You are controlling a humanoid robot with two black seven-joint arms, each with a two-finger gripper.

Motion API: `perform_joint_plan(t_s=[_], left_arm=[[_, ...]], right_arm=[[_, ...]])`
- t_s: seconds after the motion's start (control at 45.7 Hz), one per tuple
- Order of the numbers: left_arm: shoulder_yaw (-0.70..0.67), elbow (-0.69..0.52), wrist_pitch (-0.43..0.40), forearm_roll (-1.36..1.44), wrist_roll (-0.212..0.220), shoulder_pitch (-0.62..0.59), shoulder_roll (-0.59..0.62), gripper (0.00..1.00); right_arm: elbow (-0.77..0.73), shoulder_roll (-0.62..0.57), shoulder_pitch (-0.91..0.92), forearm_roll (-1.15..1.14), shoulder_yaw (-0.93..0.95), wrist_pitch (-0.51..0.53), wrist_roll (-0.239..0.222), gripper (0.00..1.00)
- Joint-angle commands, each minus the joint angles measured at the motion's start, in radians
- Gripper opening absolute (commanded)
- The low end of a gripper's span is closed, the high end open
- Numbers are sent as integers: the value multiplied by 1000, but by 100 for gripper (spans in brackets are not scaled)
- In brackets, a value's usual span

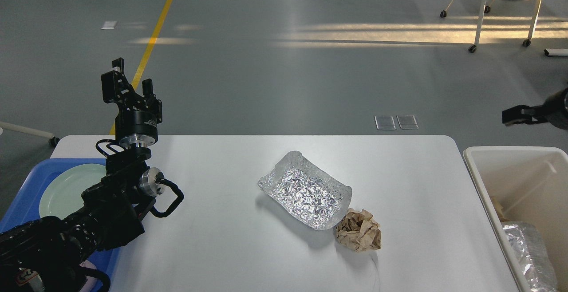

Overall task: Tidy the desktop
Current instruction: 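Swing the empty right gripper back over the table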

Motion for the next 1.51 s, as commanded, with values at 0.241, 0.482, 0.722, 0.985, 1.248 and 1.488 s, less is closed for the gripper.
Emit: perform_joint_plan(t_s=[0.241, 0.482, 0.722, 0.985, 1.248, 1.488], left_arm=[[0, 0, 0, -1, 0, 0, 0, 96], [0, 0, 0, -1, 0, 0, 0, 96], [0, 0, 0, -1, 0, 0, 0, 96], [0, 0, 0, 1, 0, 0, 0, 96], [0, 0, 0, -1, 0, 0, 0, 96], [0, 0, 0, -1, 0, 0, 0, 96]], right_arm=[[308, 39, 478, 207, 50, 413, 1, 100], [443, 28, 668, 347, 106, 457, 1, 100], [460, 25, 711, 451, 153, 457, 2, 100], [460, 30, 717, 511, 152, 457, 1, 100], [462, 42, 697, 512, 139, 457, -10, 100], [460, 77, 558, 512, 139, 457, -10, 100]])
